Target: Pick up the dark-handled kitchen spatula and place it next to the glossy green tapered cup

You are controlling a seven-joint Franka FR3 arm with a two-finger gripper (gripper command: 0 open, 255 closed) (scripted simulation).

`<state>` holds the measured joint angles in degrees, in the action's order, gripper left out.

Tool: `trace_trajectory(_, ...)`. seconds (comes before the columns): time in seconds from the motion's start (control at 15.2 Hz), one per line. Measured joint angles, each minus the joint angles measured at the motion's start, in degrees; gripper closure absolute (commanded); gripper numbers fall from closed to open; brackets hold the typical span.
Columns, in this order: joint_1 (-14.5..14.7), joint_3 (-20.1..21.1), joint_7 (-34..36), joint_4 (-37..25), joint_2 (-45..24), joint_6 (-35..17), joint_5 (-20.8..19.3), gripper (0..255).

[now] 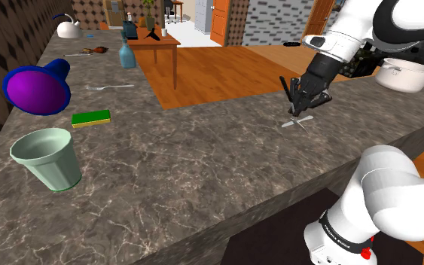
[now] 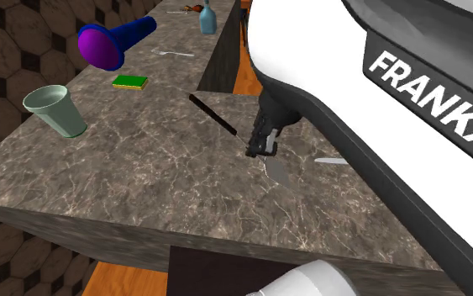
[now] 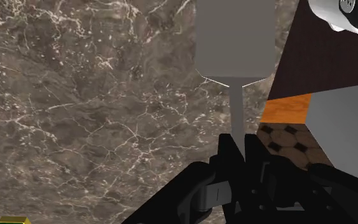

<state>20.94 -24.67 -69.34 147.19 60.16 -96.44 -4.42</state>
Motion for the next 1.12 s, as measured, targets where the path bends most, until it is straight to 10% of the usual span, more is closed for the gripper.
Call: trace_trajectory(1.12,14.5,7.7,10.4,-14.8,-30.9,-18.2,11.8,255)
